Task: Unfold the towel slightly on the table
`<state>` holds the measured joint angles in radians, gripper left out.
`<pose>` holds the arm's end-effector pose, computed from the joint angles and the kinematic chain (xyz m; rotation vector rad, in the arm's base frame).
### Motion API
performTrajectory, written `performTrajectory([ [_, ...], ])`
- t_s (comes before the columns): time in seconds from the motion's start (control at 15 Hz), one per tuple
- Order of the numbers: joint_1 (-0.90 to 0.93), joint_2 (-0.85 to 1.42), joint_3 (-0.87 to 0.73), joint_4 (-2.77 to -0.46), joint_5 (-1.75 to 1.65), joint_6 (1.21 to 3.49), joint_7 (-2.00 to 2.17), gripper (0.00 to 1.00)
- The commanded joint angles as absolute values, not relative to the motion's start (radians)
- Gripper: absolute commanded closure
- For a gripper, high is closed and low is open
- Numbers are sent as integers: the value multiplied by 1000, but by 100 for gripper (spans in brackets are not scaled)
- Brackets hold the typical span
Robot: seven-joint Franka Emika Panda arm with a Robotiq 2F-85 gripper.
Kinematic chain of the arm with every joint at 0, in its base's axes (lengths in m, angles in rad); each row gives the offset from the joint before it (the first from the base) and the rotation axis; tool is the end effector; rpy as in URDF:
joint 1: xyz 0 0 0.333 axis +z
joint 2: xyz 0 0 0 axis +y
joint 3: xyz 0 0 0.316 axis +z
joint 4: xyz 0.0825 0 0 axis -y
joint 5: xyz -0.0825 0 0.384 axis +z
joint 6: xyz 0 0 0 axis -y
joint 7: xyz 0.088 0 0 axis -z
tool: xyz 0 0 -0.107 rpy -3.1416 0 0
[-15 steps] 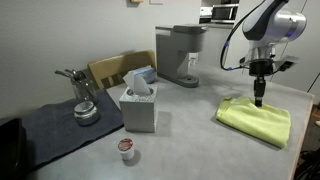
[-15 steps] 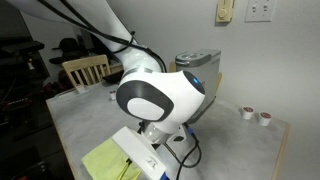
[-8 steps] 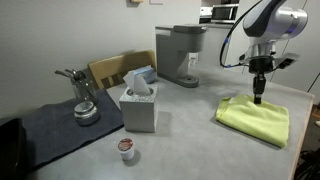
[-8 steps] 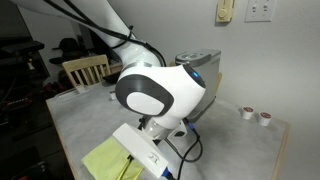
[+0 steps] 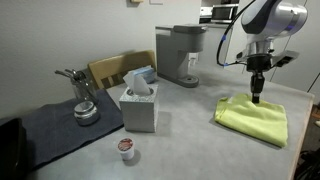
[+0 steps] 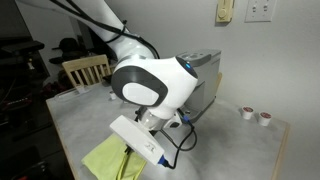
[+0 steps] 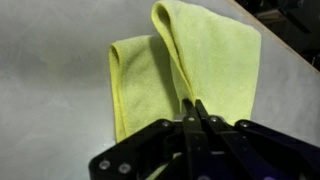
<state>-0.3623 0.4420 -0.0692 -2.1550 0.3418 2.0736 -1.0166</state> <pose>0.4648 -0.1969 0.1625 -2.5823 -0.4412 0.3220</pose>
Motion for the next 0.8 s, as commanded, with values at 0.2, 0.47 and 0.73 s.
performTrajectory([
  [0.2,-309,373,-55,-2234,344,2094,-1011,99],
  [0.47,-271,337,-39,-2273,352,2107,-1001,99],
  [0.73,-225,311,-11,-2303,363,2123,-981,99],
])
